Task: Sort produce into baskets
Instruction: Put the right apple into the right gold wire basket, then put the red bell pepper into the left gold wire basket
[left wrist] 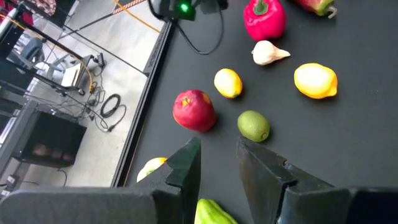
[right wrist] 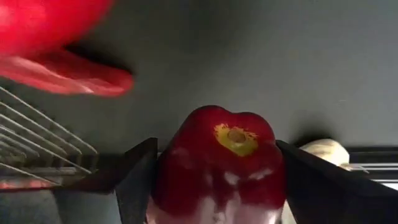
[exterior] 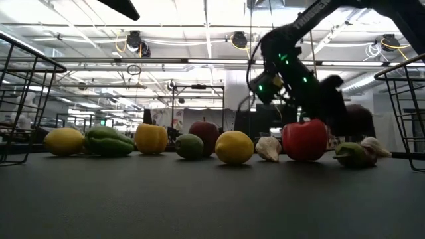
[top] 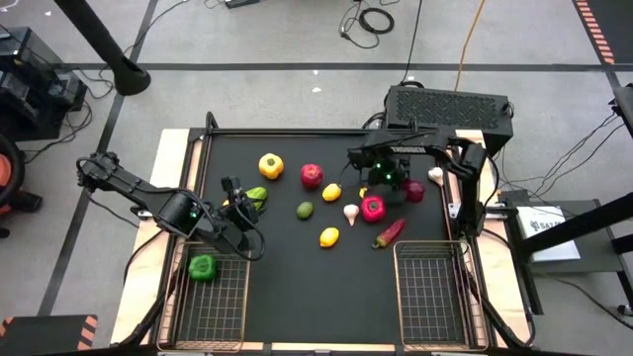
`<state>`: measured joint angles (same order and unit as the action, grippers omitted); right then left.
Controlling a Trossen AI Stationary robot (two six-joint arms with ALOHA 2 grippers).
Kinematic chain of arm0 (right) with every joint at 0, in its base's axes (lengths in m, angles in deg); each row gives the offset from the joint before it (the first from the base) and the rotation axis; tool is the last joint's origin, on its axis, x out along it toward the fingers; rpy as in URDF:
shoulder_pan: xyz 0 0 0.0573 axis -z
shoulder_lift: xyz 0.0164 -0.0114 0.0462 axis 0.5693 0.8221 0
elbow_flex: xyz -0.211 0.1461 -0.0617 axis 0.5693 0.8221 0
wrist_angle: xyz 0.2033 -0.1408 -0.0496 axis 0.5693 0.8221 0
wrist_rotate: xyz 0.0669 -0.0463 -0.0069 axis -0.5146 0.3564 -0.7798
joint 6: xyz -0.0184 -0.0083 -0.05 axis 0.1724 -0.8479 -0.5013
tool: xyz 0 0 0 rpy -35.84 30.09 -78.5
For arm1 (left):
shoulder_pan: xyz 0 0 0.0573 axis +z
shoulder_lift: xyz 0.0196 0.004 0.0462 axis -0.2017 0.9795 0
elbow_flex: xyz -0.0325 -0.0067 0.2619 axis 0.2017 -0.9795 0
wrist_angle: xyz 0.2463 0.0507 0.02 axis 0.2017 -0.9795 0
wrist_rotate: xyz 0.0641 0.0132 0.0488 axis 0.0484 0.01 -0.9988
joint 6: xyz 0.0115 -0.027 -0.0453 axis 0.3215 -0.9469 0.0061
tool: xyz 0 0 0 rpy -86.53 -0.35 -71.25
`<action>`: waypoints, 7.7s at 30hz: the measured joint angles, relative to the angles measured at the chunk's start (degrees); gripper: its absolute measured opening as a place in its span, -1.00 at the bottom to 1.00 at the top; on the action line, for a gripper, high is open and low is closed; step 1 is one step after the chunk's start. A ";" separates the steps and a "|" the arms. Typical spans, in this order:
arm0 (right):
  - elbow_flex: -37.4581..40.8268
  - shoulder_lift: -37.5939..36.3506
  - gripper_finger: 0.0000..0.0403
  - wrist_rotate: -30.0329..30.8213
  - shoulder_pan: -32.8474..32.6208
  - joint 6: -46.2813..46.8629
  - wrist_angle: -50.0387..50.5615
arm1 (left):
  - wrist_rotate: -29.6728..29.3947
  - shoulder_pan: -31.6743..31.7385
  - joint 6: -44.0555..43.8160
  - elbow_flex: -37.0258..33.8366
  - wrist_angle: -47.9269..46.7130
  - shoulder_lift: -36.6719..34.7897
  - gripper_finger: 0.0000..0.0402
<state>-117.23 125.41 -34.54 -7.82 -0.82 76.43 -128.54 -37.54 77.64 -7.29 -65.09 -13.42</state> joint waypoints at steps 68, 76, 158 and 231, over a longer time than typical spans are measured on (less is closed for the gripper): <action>4.39 -24.25 0.67 17.29 -66.87 82.48 -10.55 | 0.48 0.00 -12.02 0.00 3.52 0.02 -0.44; 4.06 -24.27 0.68 20.05 -66.66 80.13 -8.14 | 0.46 0.02 -11.98 0.00 4.79 0.49 -0.44; -13.96 -24.34 0.68 65.22 -56.51 53.64 -4.56 | 19.01 12.30 -11.34 0.05 41.58 37.56 0.52; 11.84 -24.01 -0.03 10.92 -25.67 19.96 -33.27 | 9.16 12.02 -8.90 2.69 7.72 19.73 0.43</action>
<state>-105.39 101.40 -23.62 -33.49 19.14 43.17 -119.39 -25.52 68.75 -4.60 -57.37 6.31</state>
